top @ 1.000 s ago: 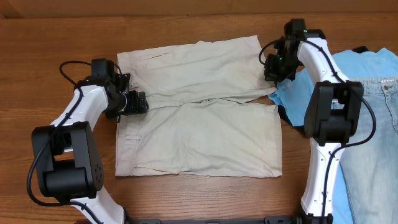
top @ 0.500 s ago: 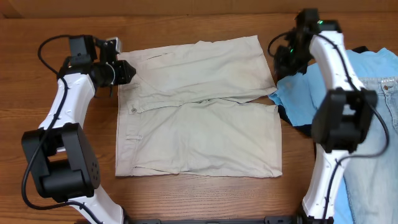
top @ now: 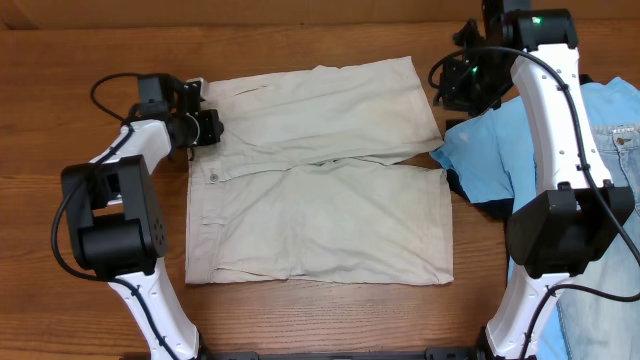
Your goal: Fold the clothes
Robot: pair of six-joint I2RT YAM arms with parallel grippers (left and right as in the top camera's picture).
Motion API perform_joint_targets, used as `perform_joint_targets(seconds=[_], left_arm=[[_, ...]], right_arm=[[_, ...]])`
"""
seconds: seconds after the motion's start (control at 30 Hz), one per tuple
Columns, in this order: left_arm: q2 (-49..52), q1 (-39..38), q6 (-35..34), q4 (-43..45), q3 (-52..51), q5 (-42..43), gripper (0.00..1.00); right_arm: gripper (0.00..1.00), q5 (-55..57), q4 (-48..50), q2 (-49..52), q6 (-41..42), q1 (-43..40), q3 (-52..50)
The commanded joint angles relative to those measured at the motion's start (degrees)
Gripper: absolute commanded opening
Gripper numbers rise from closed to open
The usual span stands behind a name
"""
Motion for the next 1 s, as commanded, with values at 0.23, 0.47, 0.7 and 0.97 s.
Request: perform_joint_targets(seconds=[0.23, 0.47, 0.7, 0.97], left_arm=[[3.5, 16.31, -9.35, -3.37, 0.7, -11.61, 0.04], [2.32, 19.23, -3.98, -12.41, 11.98, 6.4, 0.09], [0.11, 18.95, 3.65, -34.77, 28.94, 8.87, 0.13], [-7.21, 17.9, 7.1, -54.93, 33.92, 9.35, 0.07]], right_arm=[[0.26, -0.52, 5.6, 0.04, -0.52, 2.69, -7.67], [0.3, -0.5, 13.94, 0.04, -0.55, 7.63, -17.42], [0.24, 2.93, 10.95, 0.04, 5.42, 13.44, -26.58], [0.16, 4.22, 13.62, 0.04, 10.01, 16.28, -38.88]])
